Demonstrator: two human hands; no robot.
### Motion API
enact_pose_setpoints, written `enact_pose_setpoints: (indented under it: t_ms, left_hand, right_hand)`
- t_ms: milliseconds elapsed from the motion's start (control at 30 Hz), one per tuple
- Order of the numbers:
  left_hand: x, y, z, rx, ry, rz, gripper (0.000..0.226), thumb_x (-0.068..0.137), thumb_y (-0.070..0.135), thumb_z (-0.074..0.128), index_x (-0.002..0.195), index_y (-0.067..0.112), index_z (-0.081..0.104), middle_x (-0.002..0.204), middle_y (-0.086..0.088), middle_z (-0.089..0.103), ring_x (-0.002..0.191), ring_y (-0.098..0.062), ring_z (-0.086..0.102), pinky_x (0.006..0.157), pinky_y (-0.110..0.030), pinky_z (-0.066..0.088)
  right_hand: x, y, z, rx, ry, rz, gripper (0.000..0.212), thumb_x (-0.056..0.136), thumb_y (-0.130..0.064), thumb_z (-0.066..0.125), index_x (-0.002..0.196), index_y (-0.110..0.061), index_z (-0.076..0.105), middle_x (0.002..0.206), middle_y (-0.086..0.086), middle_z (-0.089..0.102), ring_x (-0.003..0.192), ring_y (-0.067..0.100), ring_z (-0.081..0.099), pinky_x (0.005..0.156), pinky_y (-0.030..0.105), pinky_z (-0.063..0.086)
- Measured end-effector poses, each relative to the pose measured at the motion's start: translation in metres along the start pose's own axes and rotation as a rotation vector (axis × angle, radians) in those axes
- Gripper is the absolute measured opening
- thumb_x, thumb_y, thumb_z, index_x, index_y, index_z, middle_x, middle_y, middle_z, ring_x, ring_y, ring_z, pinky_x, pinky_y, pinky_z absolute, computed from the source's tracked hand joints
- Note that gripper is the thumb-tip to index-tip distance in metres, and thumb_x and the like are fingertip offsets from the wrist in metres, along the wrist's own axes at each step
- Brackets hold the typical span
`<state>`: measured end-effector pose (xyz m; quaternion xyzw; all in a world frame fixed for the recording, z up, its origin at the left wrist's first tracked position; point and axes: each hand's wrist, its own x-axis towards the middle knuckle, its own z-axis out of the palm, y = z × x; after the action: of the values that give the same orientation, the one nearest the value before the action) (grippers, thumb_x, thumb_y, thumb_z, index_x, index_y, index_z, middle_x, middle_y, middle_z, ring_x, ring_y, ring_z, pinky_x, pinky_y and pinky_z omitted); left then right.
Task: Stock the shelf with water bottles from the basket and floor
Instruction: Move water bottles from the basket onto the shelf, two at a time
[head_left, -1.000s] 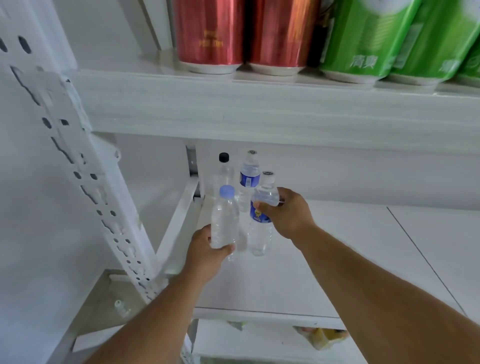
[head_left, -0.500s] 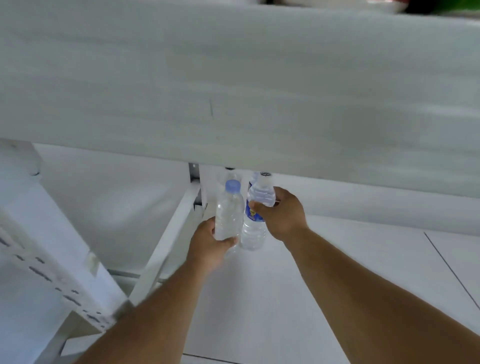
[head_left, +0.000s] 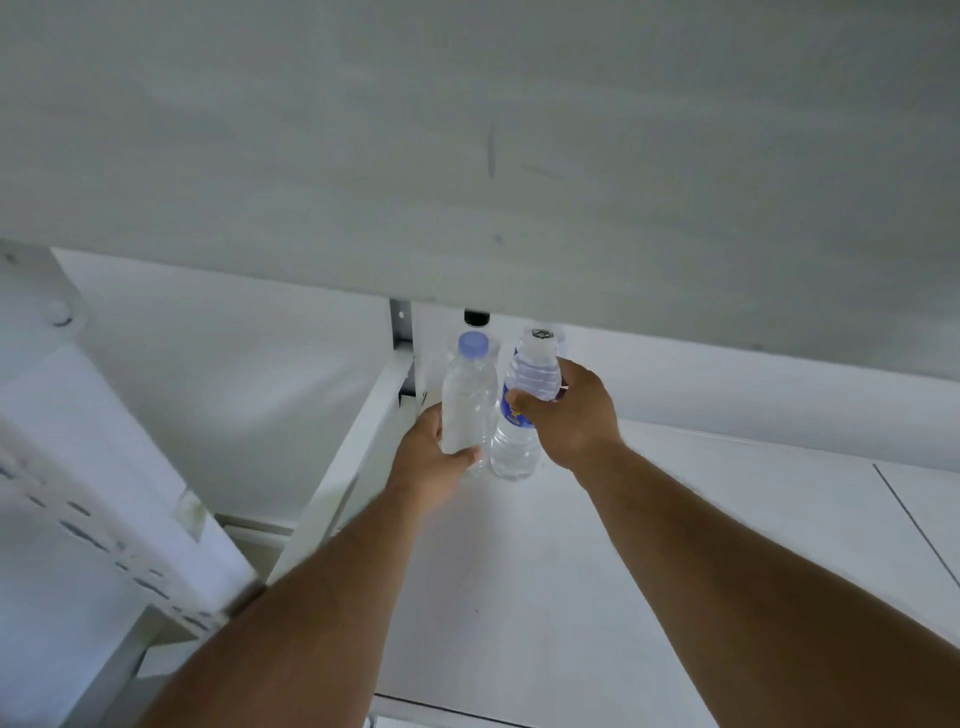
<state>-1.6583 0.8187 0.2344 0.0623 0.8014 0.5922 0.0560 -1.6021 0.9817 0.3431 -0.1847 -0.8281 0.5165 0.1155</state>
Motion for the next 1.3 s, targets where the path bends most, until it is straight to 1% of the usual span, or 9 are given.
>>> enact_pose_setpoints:
  t_ms: [200,300,467,667,733,867,967,1133,1300]
  left_hand:
    - [0.001,-0.001,-0.001,0.044,-0.02,-0.013,0.048,0.068,0.03,0.078,0.097,0.059,0.054,0.095,0.036,0.066,0.091,0.018,0.061,0.07,-0.007,0.043]
    - [-0.001,-0.002,-0.002,0.041,-0.018,-0.019,0.049,0.072,0.025,0.079,0.107,0.05,0.055,0.094,0.039,0.065,0.091,0.021,0.059,0.072,-0.009,0.042]
    - [-0.004,-0.002,-0.002,0.076,-0.018,-0.034,0.055,0.081,0.017,0.076,0.129,0.031,0.054,0.102,0.029,0.063,0.101,0.004,0.062,0.077,-0.013,0.043]
    - [-0.01,0.002,-0.003,0.121,-0.018,-0.07,0.063,0.086,0.014,0.07,0.143,0.024,0.045,0.137,0.005,0.059,0.129,-0.013,0.053,0.103,-0.03,0.043]
    - [-0.014,0.004,-0.003,0.123,-0.011,-0.081,0.059,0.087,0.012,0.068,0.141,0.023,0.047,0.137,0.006,0.058,0.131,-0.014,0.052,0.1,-0.026,0.041]
    - [-0.035,0.008,-0.004,0.163,0.019,-0.085,0.05,0.086,0.013,0.068,0.132,0.024,0.052,0.107,0.027,0.055,0.12,-0.017,0.058,0.088,-0.023,0.039]
    - [-0.058,0.014,-0.006,0.188,0.007,-0.1,0.059,0.087,0.018,0.067,0.141,0.021,0.044,0.132,0.008,0.056,0.128,-0.022,0.053,0.09,-0.024,0.037]
    - [-0.106,0.031,-0.02,0.439,-0.069,-0.087,0.073,0.091,0.03,0.062,0.154,0.025,0.024,0.155,-0.001,0.038,0.138,-0.022,0.043,0.103,-0.027,0.037]
    - [-0.154,0.053,-0.038,0.775,-0.228,0.037,0.074,0.096,0.035,0.055,0.157,0.023,0.014,0.165,0.001,0.017,0.148,-0.023,0.026,0.117,-0.039,0.032]
  right_hand:
    - [-0.002,0.002,-0.006,-0.048,0.005,-0.047,0.019,0.076,-0.023,0.074,0.094,-0.021,0.068,0.088,-0.002,0.072,0.083,0.019,0.068,0.074,0.037,0.056]
    - [-0.003,0.004,-0.006,-0.047,-0.001,-0.055,0.02,0.077,-0.023,0.073,0.097,-0.022,0.068,0.089,-0.002,0.072,0.085,0.02,0.067,0.077,0.039,0.056]
    - [-0.002,0.005,-0.008,-0.045,0.003,-0.07,0.021,0.08,-0.023,0.071,0.1,-0.025,0.066,0.091,-0.007,0.071,0.088,0.015,0.066,0.077,0.036,0.054]
    - [-0.003,0.006,-0.01,-0.042,-0.02,-0.081,0.028,0.082,-0.021,0.07,0.108,-0.029,0.064,0.097,-0.01,0.069,0.092,0.015,0.065,0.08,0.032,0.053]
    - [-0.003,0.006,-0.011,-0.051,-0.034,-0.074,0.03,0.083,-0.021,0.07,0.111,-0.027,0.062,0.099,-0.008,0.069,0.093,0.017,0.064,0.082,0.034,0.053]
    - [-0.009,0.006,-0.01,-0.078,-0.036,-0.045,0.029,0.081,-0.024,0.071,0.108,-0.024,0.058,0.096,-0.008,0.066,0.091,0.018,0.062,0.075,0.033,0.051]
    - [-0.019,0.006,-0.011,-0.088,-0.01,0.023,0.036,0.083,-0.029,0.074,0.109,-0.02,0.051,0.096,-0.009,0.057,0.093,0.017,0.056,0.078,0.038,0.055]
    - [-0.065,0.013,-0.016,-0.209,-0.026,0.111,0.071,0.09,-0.037,0.067,0.149,-0.015,0.034,0.147,0.006,0.049,0.128,0.024,0.05,0.085,0.026,0.04]
    - [-0.135,0.029,-0.02,-0.433,-0.119,0.159,0.08,0.094,-0.05,0.056,0.156,-0.016,0.021,0.159,0.002,0.032,0.143,0.024,0.035,0.11,0.033,0.033]
